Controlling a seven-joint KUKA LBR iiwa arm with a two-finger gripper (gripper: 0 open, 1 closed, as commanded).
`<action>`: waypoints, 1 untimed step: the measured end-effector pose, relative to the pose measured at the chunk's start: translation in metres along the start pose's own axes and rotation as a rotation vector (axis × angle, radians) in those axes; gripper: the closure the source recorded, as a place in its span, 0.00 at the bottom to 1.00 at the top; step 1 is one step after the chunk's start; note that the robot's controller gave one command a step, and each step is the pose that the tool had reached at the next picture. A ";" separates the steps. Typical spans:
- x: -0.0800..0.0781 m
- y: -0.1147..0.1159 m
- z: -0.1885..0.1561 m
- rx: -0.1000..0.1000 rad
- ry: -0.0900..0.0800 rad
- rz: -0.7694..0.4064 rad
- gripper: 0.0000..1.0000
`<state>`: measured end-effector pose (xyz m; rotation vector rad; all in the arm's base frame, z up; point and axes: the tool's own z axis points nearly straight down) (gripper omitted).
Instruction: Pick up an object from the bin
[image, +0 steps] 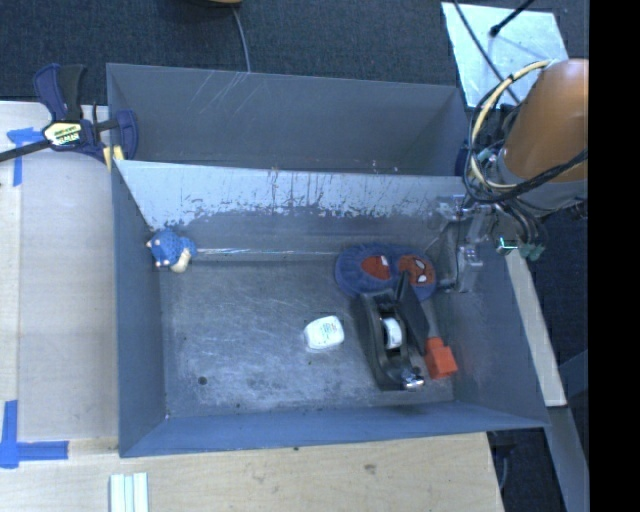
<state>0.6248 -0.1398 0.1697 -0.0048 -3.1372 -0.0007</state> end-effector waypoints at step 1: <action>0.010 0.035 0.085 0.004 -0.011 -0.420 0.00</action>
Offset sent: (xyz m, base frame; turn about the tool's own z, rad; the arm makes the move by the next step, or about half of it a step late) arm -0.0118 0.0359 -0.0857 -0.4210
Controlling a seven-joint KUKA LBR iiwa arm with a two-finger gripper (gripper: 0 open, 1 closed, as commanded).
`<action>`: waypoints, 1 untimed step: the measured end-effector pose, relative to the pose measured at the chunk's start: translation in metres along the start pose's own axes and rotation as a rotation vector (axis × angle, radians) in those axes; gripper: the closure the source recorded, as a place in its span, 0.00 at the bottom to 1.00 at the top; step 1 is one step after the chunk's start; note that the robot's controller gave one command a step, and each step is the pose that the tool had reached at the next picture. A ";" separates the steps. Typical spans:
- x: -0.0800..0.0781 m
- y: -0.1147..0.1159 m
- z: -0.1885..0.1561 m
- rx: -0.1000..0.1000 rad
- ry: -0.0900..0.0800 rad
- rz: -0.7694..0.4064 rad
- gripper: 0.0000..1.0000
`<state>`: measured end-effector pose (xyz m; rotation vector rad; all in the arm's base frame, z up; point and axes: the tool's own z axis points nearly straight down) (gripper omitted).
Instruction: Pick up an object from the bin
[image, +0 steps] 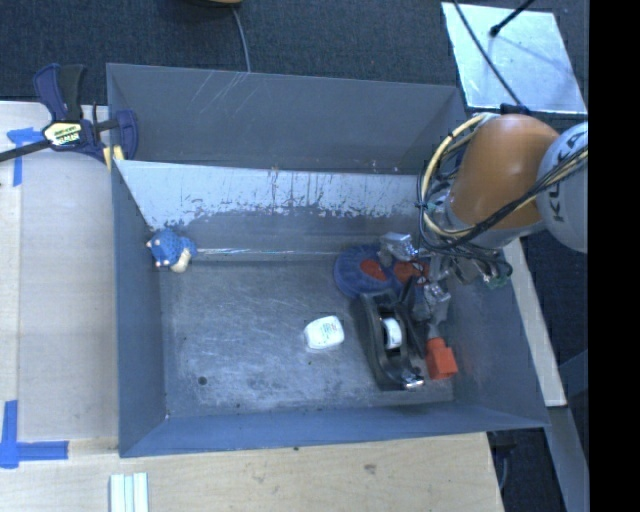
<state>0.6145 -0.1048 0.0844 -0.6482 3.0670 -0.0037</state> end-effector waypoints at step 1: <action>0.000 -0.001 -0.002 0.001 0.002 0.000 1.00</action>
Offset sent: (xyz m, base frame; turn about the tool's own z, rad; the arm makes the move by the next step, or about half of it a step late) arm 0.0000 0.0000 0.0000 0.0000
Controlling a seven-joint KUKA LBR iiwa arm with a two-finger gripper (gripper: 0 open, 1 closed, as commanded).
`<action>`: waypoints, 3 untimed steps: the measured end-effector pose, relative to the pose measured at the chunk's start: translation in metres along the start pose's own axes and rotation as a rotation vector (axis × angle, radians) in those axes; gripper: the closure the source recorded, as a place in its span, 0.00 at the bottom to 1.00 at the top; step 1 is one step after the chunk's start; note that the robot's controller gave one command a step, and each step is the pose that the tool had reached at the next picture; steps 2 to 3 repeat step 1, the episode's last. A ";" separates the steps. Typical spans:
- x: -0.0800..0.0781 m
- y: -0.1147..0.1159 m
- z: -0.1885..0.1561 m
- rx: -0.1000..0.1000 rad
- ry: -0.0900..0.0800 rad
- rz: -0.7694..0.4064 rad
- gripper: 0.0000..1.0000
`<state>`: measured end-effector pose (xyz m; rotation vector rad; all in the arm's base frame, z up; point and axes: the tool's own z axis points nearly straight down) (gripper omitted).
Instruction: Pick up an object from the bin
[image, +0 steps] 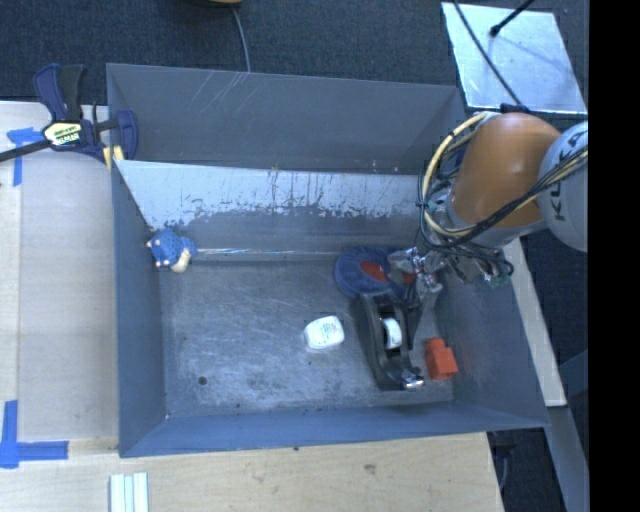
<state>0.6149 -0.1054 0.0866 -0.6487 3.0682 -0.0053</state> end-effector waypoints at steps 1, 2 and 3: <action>-0.014 0.003 -0.131 0.002 -0.007 -0.015 1.00; -0.014 0.003 -0.131 0.002 -0.007 -0.015 1.00; -0.014 0.003 -0.131 0.002 -0.007 -0.015 1.00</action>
Offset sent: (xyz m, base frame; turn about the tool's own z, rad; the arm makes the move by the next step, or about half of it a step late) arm 0.0081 0.0092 0.1254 -0.0187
